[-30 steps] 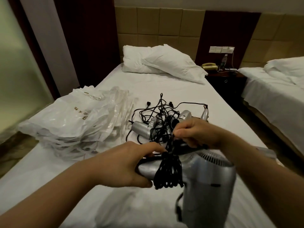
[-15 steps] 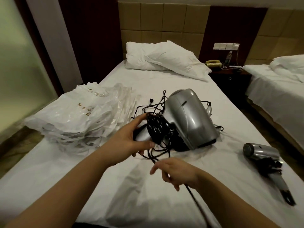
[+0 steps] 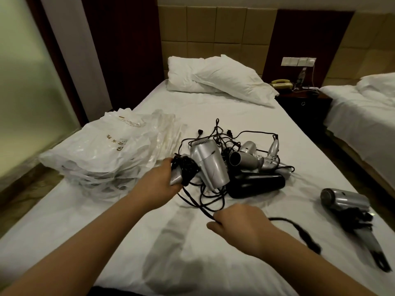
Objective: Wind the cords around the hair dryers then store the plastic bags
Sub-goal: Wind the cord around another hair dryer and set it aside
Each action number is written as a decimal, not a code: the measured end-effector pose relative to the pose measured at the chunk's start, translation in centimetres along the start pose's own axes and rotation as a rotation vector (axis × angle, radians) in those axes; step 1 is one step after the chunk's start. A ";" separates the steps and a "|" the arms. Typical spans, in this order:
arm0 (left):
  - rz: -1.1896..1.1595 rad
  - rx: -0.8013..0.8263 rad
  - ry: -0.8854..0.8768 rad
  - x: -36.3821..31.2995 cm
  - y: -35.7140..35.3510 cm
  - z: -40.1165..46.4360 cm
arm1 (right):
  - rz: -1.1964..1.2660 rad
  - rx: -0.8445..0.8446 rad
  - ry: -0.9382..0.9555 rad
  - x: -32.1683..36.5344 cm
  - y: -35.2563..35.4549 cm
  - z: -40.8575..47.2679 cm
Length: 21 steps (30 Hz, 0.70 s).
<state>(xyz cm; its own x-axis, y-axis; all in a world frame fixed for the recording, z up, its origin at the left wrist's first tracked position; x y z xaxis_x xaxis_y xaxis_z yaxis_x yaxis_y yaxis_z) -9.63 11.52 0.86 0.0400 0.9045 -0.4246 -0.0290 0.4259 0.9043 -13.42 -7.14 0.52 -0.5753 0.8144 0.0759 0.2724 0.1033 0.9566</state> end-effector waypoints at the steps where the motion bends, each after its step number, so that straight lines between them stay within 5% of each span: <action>1: 0.068 0.025 0.000 0.2 -0.3 0.0 | -0.051 -0.027 0.027 0.5 1.0 -0.4; 11: 0.739 0.174 -0.255 -2.8 -0.9 -1.9 | -0.223 -0.279 0.099 -0.4 10.2 1.3; 16: 0.574 0.202 -0.451 -4.8 0.6 -4.1 | -0.123 -0.389 0.135 -4.1 9.7 3.1; 21: 0.109 0.381 -0.495 -5.5 2.1 -5.4 | 0.323 -0.211 0.089 -7.6 6.3 4.3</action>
<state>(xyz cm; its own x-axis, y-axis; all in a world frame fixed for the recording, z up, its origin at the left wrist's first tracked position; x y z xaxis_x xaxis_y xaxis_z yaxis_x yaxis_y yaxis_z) -15.36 7.56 4.82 0.5171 0.7849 -0.3415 0.2953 0.2109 0.9318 -4.04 -10.20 4.78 -0.5532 0.7318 0.3980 0.2914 -0.2776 0.9154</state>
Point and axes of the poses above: each hand's wrist, its own z-axis towards the middle knuckle, its own y-axis out of the back of the hand, x = y × z, the point moved 3 cm from there along z, towards the middle knuckle, and after that the axes turned 8 degrees about x, right-handed, at the moved point
